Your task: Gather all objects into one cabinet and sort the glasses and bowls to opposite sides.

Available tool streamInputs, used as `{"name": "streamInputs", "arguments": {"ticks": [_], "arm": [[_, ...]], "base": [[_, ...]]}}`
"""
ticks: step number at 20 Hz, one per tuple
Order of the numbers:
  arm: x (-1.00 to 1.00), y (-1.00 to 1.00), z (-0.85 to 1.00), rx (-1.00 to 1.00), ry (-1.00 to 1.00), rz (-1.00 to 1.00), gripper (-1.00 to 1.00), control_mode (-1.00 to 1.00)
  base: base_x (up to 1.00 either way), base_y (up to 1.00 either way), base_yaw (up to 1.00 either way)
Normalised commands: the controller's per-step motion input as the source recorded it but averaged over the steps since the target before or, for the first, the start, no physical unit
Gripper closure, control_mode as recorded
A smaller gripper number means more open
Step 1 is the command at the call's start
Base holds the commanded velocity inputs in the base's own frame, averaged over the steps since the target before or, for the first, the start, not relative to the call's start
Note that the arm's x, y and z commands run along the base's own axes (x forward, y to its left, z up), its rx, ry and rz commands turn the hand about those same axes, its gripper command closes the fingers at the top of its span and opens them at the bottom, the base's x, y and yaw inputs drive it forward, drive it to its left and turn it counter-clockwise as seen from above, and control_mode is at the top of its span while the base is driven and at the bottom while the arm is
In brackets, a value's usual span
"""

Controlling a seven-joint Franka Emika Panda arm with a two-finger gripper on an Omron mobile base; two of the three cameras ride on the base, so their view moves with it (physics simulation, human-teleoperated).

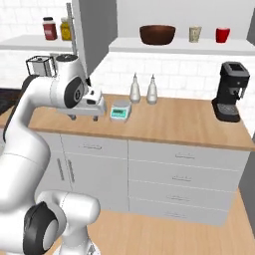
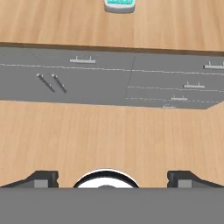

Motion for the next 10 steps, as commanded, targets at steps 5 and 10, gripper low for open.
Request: {"name": "streamInputs", "arguments": {"ticks": [5, 10], "arm": [[0.00, 0.00, 0.00, 0.00, 0.00, 0.00, -1.00, 1.00], [0.00, 0.00, 0.00, 0.00, 0.00, 0.00, -1.00, 1.00]], "base": [[-0.04, 1.00, -0.08], [-0.17, 1.00, -0.08]]}}
